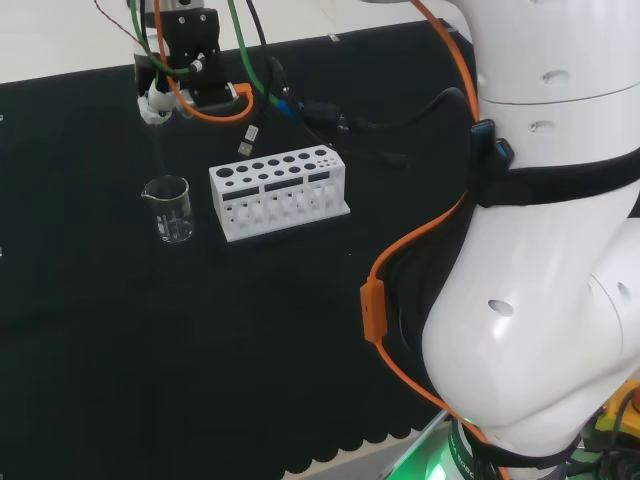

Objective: Stir in the beaker to the left of the white test tube rack with the glass rod.

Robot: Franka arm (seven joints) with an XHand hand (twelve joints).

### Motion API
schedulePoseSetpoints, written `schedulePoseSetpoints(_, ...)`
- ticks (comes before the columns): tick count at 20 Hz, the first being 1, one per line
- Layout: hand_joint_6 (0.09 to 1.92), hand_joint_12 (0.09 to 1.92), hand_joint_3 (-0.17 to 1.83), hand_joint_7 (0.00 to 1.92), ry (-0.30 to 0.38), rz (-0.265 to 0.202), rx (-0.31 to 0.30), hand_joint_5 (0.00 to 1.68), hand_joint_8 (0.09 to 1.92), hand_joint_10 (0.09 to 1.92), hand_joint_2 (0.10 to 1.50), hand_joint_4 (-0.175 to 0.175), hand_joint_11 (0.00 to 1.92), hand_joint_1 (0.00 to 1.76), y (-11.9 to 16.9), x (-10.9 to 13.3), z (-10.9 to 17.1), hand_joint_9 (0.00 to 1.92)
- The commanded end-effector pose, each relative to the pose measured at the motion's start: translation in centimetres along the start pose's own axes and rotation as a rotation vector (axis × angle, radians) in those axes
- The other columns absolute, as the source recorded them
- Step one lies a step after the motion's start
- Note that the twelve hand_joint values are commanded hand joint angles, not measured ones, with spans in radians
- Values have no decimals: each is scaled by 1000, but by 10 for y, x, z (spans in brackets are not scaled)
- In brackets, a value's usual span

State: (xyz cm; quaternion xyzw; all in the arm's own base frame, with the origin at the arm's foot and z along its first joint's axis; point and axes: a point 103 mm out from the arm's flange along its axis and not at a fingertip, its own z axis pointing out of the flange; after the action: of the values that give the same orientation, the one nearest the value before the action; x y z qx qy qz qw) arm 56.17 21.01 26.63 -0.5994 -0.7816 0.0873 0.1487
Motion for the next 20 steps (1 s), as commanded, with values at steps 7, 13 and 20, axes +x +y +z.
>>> schedulePoseSetpoints(7, 668, 643, -87, 1268, -9, 41, -22, 1041, 795, 377, 1081, -175, 1573, 1308, -9, -31, -4, 1773)
schedulePoseSetpoints(13, 669, 644, -85, 1268, -20, 27, -23, 1040, 796, 377, 1080, -175, 1573, 1308, -17, -19, -3, 1772)
schedulePoseSetpoints(20, 670, 644, -83, 1268, -36, 7, -25, 1040, 796, 377, 1079, -175, 1573, 1308, -24, -2, -4, 1772)
